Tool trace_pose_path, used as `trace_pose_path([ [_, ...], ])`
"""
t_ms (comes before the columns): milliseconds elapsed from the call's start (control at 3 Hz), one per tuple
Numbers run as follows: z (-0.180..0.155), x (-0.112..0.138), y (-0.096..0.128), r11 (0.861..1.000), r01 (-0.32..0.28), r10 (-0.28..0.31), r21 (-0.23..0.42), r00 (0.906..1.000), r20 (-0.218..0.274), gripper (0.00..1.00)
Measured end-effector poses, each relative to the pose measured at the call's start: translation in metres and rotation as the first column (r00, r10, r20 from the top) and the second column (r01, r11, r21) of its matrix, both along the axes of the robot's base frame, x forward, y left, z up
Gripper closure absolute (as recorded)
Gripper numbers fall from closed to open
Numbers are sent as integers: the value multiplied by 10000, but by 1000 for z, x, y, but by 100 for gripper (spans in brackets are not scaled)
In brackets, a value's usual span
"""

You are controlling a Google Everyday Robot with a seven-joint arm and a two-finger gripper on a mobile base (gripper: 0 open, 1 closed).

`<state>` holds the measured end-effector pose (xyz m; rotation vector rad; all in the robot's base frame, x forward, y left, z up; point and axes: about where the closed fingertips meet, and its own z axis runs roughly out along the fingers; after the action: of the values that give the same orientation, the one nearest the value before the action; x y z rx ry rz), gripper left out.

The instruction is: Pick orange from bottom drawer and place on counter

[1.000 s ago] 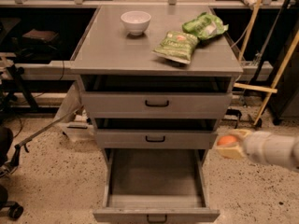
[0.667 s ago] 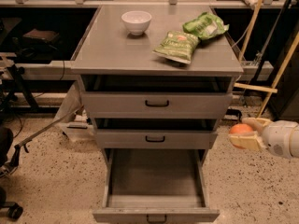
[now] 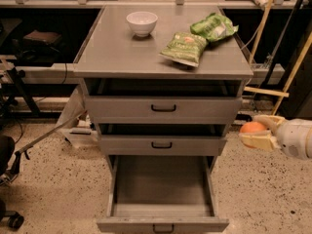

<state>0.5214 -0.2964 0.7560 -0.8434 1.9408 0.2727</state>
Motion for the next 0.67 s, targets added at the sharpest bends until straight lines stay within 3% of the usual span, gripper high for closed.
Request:
trace_pose_path([
  [333, 105, 21, 12, 9998, -183, 189, -54, 9902, 1383, 100],
  [667, 215, 47, 27, 9995, -287, 304, -111, 9749, 2206, 100],
])
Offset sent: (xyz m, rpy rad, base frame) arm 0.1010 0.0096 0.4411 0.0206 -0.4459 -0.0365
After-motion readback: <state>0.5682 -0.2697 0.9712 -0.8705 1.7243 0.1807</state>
